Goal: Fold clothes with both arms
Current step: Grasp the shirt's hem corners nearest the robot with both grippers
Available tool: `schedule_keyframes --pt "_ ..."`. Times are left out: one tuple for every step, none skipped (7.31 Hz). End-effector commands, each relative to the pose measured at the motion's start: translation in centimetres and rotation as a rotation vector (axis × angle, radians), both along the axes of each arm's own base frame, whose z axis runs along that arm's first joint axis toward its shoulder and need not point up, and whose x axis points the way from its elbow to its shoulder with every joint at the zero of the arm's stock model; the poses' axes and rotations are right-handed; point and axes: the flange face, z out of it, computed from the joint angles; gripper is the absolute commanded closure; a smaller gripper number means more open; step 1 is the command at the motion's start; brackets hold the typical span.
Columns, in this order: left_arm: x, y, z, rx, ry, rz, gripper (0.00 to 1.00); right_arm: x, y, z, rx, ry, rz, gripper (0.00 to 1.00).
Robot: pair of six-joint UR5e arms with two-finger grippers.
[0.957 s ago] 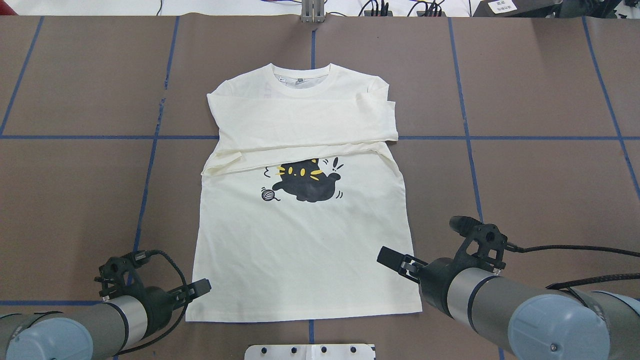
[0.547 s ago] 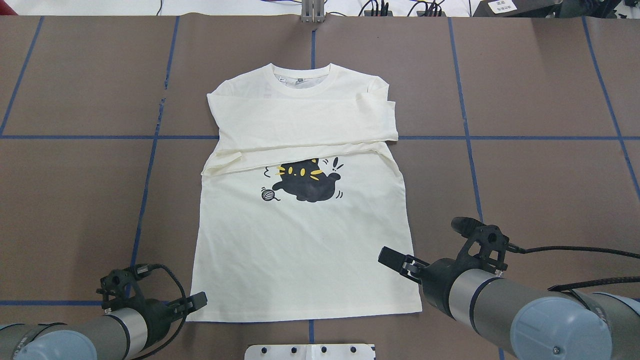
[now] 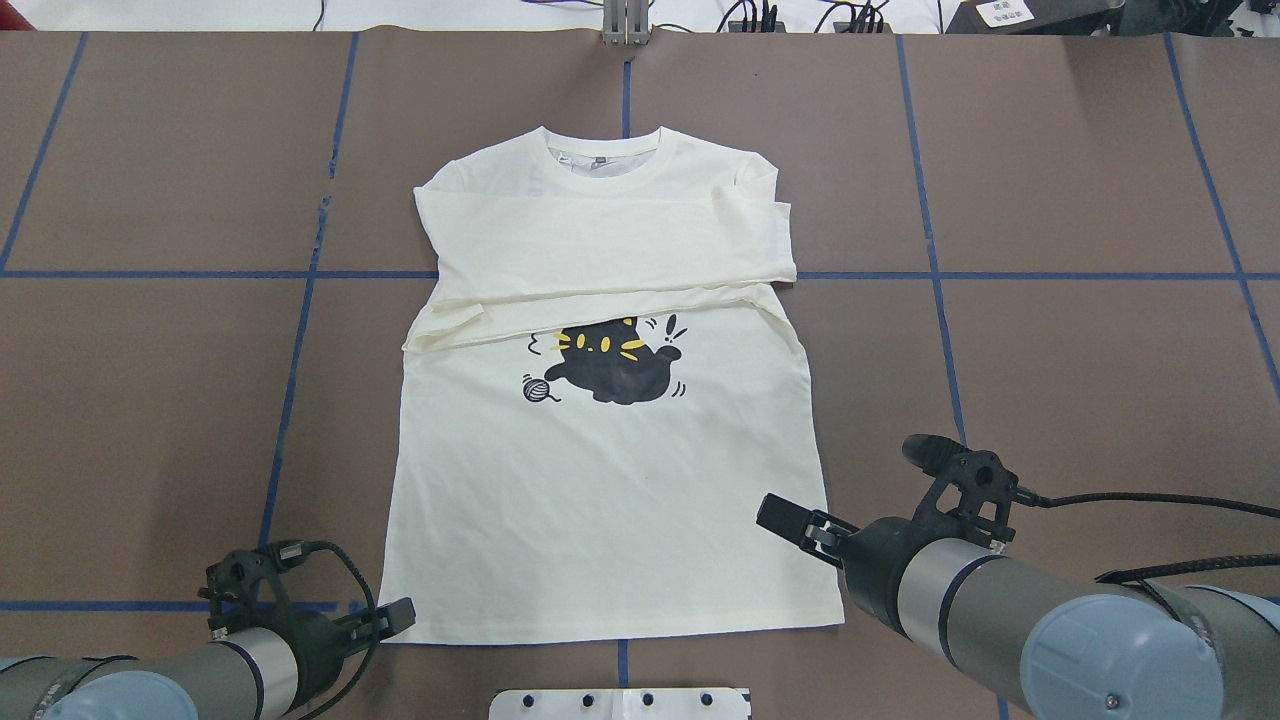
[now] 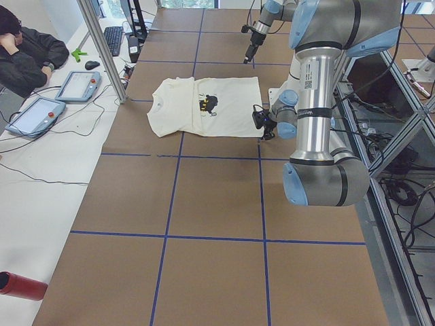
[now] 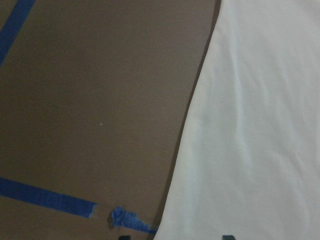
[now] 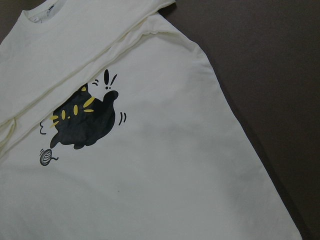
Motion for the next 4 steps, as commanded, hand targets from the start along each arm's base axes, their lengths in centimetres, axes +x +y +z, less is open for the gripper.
schedule_keyframes --pt "0.21 0.35 -0.21 0.000 0.005 0.008 0.38 -0.03 0.00 0.09 0.000 0.002 0.000 0.00" --pt "0.27 0.41 -0.28 -0.001 0.007 0.007 0.47 -0.03 0.00 0.09 0.000 0.002 0.000 0.00" --pt "0.27 0.41 -0.28 -0.001 0.007 0.007 0.49 -0.03 0.00 0.09 0.001 0.003 -0.001 0.00" --pt "0.27 0.41 -0.28 -0.001 0.007 0.007 0.49 -0.03 0.00 0.09 0.001 0.003 -0.001 0.00"
